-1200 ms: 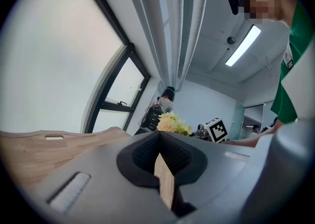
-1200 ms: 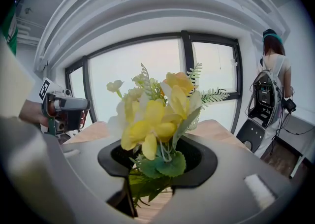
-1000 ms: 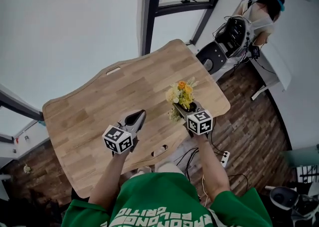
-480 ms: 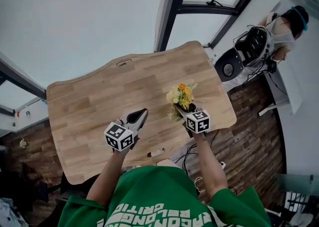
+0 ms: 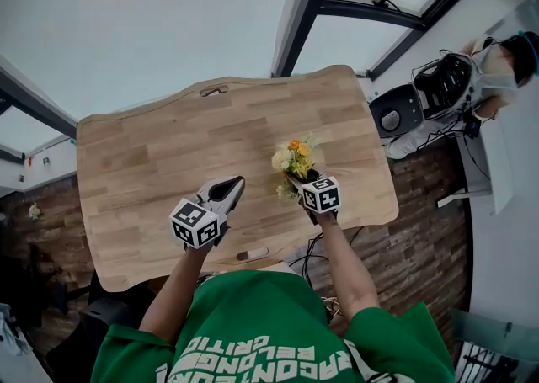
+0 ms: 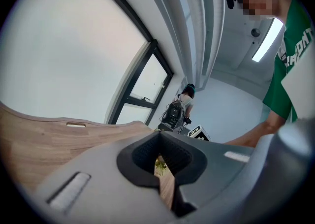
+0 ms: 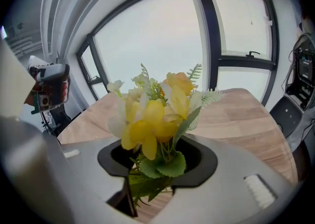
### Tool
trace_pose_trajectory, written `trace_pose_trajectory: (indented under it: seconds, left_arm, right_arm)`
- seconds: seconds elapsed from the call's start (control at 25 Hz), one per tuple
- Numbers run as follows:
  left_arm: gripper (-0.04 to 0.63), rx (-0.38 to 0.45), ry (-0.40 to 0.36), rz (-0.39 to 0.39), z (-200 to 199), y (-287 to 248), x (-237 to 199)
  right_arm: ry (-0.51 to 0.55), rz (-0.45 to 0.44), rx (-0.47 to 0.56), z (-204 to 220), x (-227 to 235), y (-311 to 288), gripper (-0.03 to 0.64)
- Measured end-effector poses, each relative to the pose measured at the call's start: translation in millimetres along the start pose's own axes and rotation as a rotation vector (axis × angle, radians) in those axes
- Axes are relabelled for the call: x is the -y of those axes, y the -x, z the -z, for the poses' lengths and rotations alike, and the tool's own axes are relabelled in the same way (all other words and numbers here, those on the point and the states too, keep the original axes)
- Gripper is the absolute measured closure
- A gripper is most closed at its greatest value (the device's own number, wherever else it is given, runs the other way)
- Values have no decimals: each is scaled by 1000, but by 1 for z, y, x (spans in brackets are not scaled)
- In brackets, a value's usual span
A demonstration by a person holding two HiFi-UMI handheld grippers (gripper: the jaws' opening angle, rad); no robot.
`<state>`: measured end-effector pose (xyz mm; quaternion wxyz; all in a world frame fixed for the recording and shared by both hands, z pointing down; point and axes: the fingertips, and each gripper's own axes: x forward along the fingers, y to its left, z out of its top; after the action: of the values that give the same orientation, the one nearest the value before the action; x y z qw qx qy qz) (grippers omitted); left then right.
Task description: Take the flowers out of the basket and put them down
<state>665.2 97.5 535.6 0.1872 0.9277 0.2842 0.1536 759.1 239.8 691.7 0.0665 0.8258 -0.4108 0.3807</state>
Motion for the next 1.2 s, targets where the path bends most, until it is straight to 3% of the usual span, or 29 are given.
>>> trace_pose_trajectory:
  seconds: [0.72, 0.92, 1.2]
  left_arm:
    - [577, -55, 68, -95, 20, -30, -39]
    - [577, -67, 87, -110, 18, -40, -67]
    - [577, -72, 76, -119, 23, -32, -42]
  right_arm:
    - [-76, -117, -250, 60, 31, -88, 404]
    - [-70, -106, -343, 70, 41, -114, 402]
    - [-79, -111, -354, 91, 37, -98, 396]
